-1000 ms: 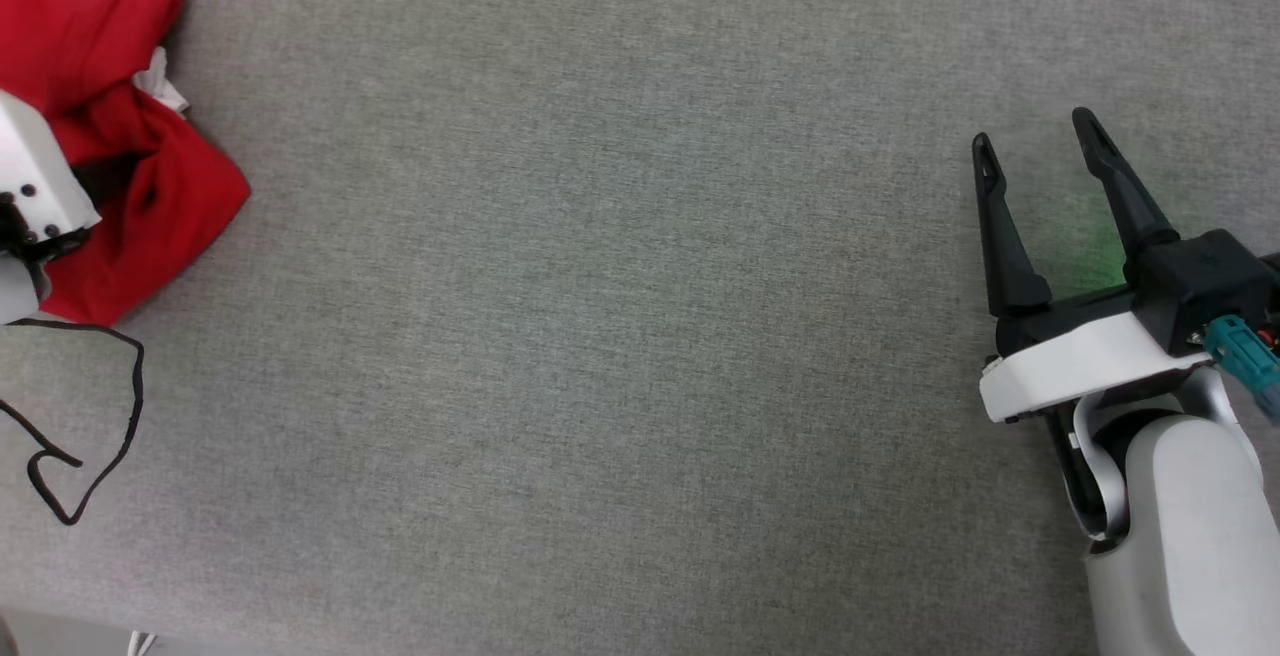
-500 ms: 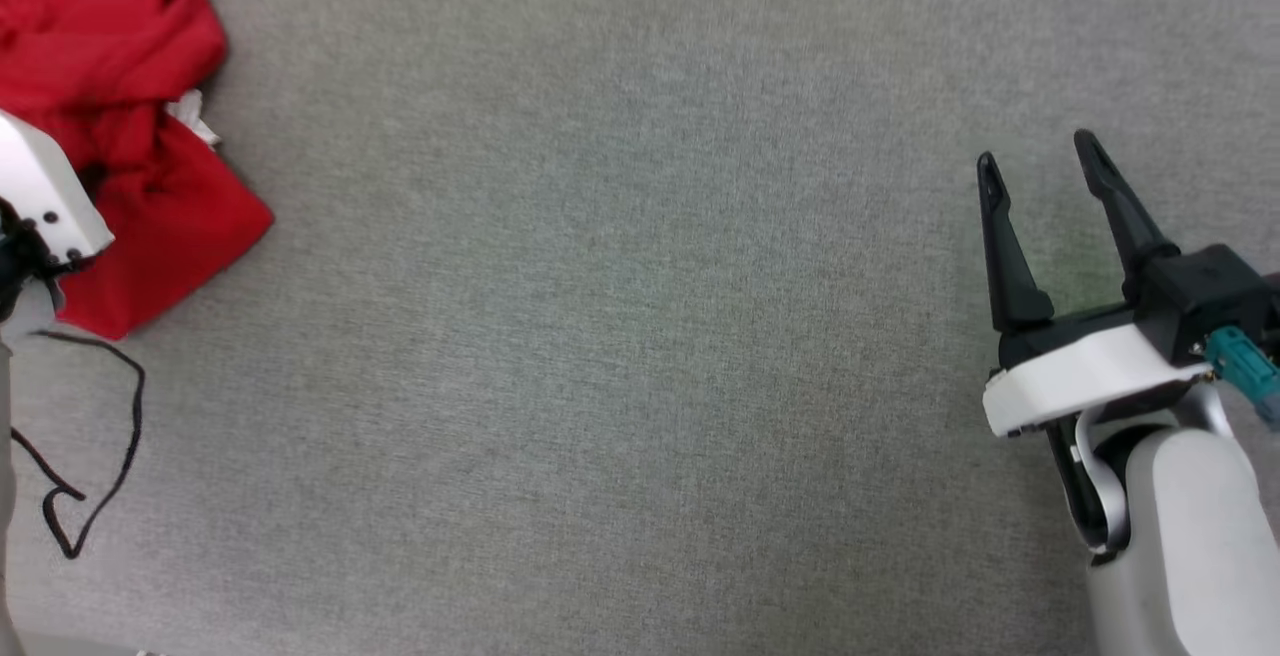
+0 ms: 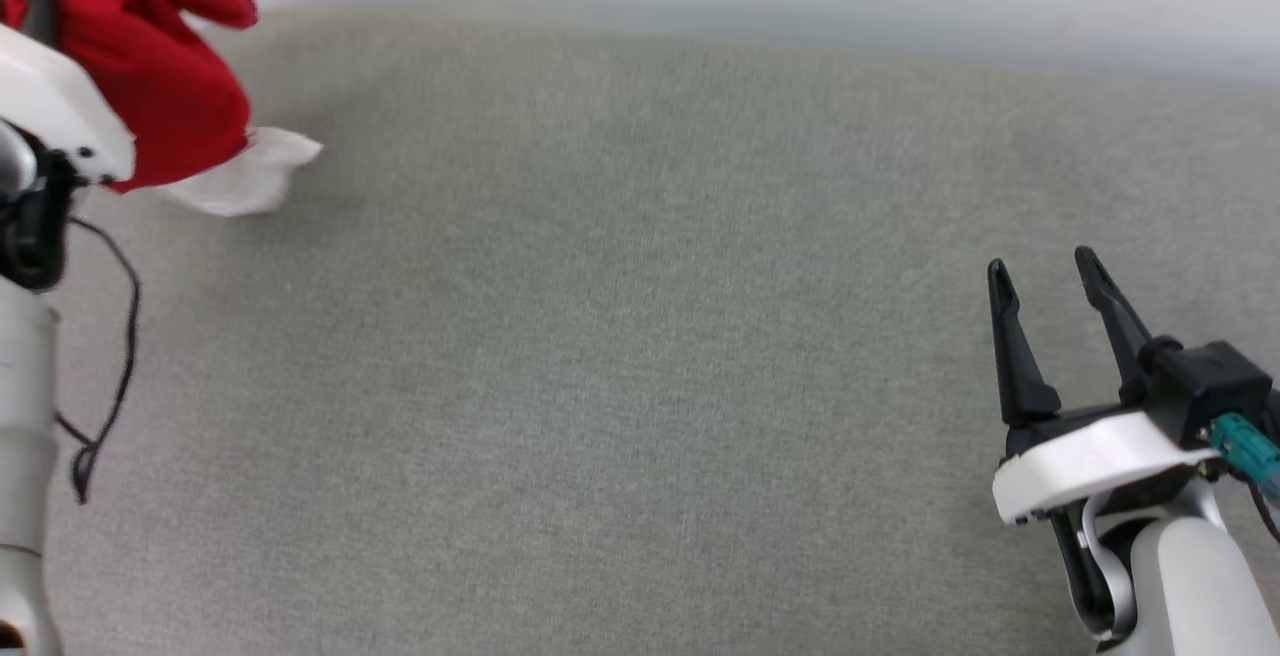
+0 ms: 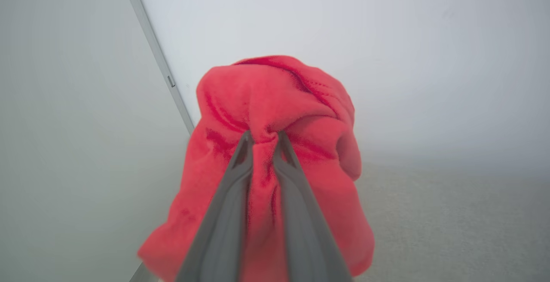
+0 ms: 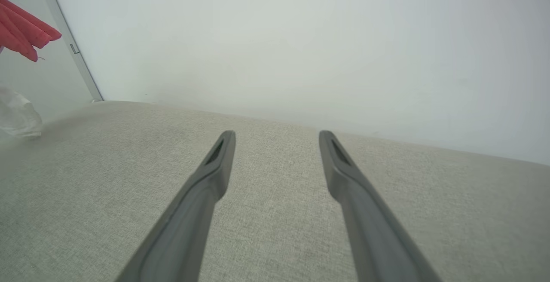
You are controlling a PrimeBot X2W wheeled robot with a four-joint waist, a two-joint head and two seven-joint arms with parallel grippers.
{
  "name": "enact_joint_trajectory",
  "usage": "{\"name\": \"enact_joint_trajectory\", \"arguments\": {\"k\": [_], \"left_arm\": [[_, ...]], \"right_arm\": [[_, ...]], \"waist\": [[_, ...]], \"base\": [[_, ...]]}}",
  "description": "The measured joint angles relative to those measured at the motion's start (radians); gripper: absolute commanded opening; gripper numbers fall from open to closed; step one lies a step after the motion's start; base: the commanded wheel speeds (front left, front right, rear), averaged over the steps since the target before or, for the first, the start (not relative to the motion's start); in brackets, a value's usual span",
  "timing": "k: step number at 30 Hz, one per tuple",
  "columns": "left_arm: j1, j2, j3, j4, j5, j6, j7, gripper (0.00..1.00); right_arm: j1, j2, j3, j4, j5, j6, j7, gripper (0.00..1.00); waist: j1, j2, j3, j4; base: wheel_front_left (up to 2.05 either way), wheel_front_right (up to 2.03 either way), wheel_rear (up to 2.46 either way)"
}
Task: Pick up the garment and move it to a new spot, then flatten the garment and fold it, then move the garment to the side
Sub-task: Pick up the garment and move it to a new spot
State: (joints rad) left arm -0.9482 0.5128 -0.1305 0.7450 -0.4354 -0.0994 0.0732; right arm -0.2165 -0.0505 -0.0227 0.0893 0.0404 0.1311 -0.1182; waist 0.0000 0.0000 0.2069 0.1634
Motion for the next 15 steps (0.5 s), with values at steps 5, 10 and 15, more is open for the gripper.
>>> {"name": "enact_joint_trajectory", "arguments": {"k": [5, 10, 15], "left_arm": [[0.028, -0.054, -0.030, -0.054, 0.010, 0.000, -0.091, 0.00], [0.105, -0.126, -0.070, -0.130, 0.005, 0.002, -0.116, 0.00], [0.195, -0.227, -0.130, -0.231, -0.015, -0.002, -0.104, 0.00]], "right_arm": [[0.058, 0.000, 0.000, -0.008, 0.015, 0.000, 0.009, 1.00], [0.107, 0.000, -0.002, -0.026, 0.020, 0.000, 0.033, 1.00], [0.142, 0.000, -0.012, -0.055, 0.013, 0.000, 0.062, 1.00]], "waist": [[-0.0001, 0.0000, -0.089, -0.018], [-0.0002, 0.0000, -0.163, -0.059], [-0.0002, 0.0000, -0.200, -0.127]], "base": [[0.00, 0.00, 0.00], [0.00, 0.00, 0.00], [0.00, 0.00, 0.00]]}}
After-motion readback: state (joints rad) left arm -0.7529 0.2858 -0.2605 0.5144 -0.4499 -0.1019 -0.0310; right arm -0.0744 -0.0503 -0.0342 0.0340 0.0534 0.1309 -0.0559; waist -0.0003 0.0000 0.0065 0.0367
